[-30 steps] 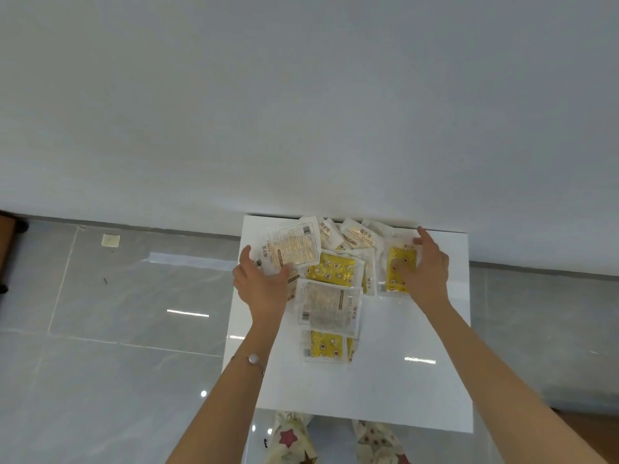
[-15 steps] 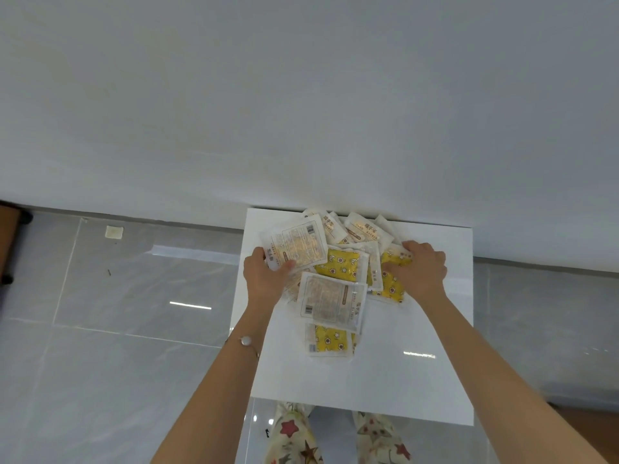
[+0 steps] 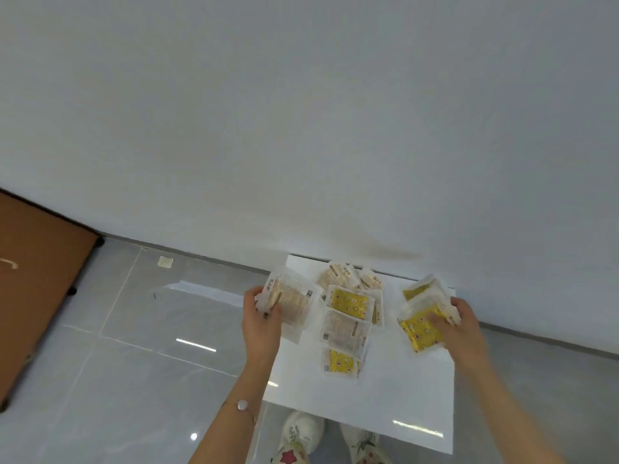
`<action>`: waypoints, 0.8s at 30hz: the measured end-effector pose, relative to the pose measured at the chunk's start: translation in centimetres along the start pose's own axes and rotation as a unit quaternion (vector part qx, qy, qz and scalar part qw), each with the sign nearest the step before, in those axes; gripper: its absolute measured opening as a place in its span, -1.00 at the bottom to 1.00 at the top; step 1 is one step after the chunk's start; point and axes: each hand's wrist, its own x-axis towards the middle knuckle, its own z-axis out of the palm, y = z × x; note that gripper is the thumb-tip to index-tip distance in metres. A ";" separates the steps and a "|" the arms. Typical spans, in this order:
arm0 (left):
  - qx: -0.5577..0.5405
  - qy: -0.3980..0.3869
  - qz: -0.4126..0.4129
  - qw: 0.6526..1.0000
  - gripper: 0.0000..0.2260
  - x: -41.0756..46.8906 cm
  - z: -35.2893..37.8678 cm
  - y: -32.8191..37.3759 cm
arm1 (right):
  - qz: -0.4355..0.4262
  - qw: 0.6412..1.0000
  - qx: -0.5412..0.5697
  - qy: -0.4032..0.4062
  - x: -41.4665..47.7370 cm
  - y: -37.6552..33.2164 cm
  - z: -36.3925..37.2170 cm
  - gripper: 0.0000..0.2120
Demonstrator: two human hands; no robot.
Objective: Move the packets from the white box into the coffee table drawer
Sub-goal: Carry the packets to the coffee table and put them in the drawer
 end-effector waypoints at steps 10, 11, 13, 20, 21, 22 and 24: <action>-0.226 0.014 -0.059 0.972 -0.62 -11.5 -15.4 10.8 | -0.025 0.973 0.107 -0.200 -15.8 -15.4 3.3 -0.57; -0.238 0.027 -0.061 0.969 -0.62 -12.7 -16.9 11.1 | -0.031 0.972 0.096 -0.212 -17.2 -16.4 4.0 -0.56; -0.262 0.051 -0.062 0.962 -0.63 -14.7 -20.1 11.2 | -0.041 0.967 0.074 -0.240 -19.8 -17.9 5.6 -0.54; -0.326 0.150 -0.050 0.932 -0.62 -21.1 -32.3 7.7 | -0.093 0.930 -0.009 -0.357 -29.1 -20.5 13.1 -0.68; -0.336 0.168 -0.047 0.926 -0.63 -22.0 -34.1 7.1 | -0.093 0.924 -0.016 -0.371 -30.3 -20.6 14.5 -0.70; -0.346 0.187 -0.045 0.918 -0.64 -22.8 -35.8 6.4 | -0.093 0.918 -0.022 -0.384 -31.5 -20.6 15.9 -0.70; -0.368 0.226 -0.044 0.901 -0.64 -24.1 -39.2 5.0 | -0.094 0.908 -0.033 -0.406 -33.9 -20.8 18.8 -0.68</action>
